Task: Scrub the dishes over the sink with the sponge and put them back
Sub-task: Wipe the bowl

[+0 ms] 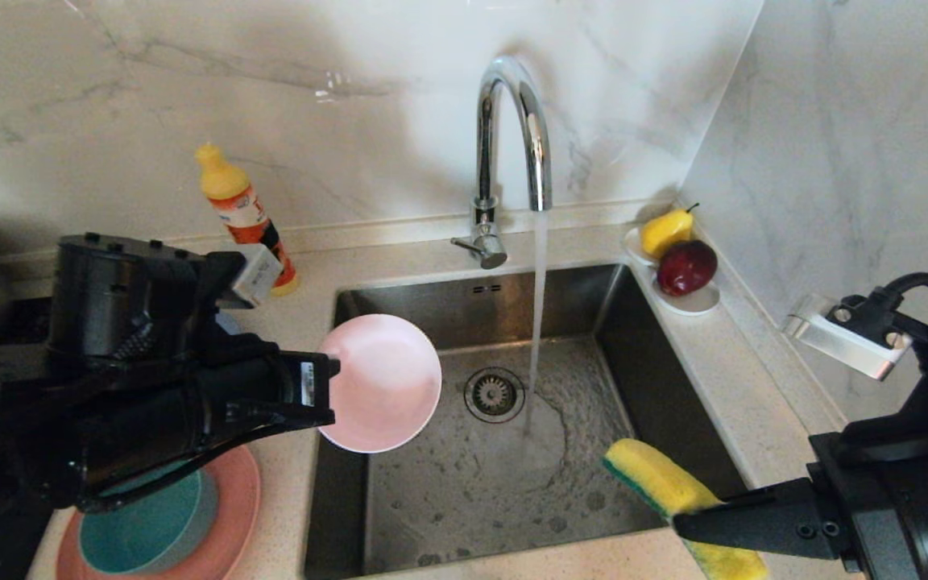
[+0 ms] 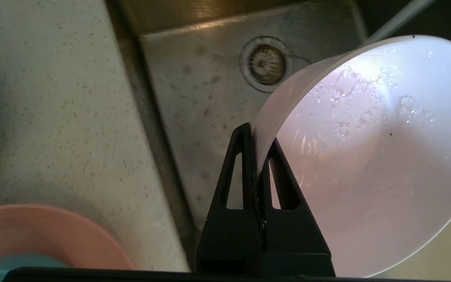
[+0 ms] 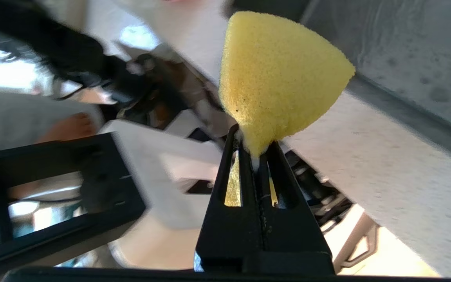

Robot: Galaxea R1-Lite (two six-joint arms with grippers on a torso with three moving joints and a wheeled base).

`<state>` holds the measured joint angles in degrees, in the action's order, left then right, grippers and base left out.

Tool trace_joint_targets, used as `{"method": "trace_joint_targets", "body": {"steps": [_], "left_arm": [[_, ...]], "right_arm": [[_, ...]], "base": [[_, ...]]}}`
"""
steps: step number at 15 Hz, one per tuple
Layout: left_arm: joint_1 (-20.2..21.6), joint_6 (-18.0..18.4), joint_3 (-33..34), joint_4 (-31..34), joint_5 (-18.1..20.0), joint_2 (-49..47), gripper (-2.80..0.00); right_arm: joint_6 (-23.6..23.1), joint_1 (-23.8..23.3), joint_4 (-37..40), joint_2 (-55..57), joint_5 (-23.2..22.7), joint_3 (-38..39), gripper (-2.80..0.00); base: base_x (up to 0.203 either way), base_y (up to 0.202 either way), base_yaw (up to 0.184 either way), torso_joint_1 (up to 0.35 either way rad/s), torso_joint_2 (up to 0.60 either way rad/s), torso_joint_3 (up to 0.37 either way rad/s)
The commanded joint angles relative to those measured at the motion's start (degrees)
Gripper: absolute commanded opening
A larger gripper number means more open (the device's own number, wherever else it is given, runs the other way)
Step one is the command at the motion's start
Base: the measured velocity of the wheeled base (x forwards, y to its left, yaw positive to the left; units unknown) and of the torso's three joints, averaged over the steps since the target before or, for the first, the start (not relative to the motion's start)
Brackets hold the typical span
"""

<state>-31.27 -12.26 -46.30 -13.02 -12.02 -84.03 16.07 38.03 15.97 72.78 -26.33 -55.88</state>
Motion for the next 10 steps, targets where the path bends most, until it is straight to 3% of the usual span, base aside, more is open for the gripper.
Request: {"method": "trace_joint_targets", "body": {"steps": [1,3,5,10], "left_arm": [[-3.2,0.0,1.0,-7.1,-5.1,-4.9,-2.8],[-7.0,0.3,1.6,-15.5,-11.8,-8.4,-2.8],[-9.9,1.3,1.6,-18.4,-16.1,-9.9,-2.8],[-15.1,2.0,1.8,-20.0,-20.4,-10.4,-2.8]], "right_arm": [[0.1,0.2,2.5,2.3,-1.9,-4.2,-2.8],[0.3,1.3,6.9,5.1,-3.7,-9.8,-2.8],[1.4,3.8,10.2,8.6,-4.1,-14.7,-2.8],[6.4,6.7,12.3,18.1,-3.9,-23.8,-2.8]], "base": [[0.0,0.0,0.0,0.0,0.0,0.0],[0.0,0.0,0.0,0.0,0.0,0.0],[0.0,0.0,0.0,0.0,0.0,0.0],[0.0,0.0,0.0,0.0,0.0,0.0]]}}
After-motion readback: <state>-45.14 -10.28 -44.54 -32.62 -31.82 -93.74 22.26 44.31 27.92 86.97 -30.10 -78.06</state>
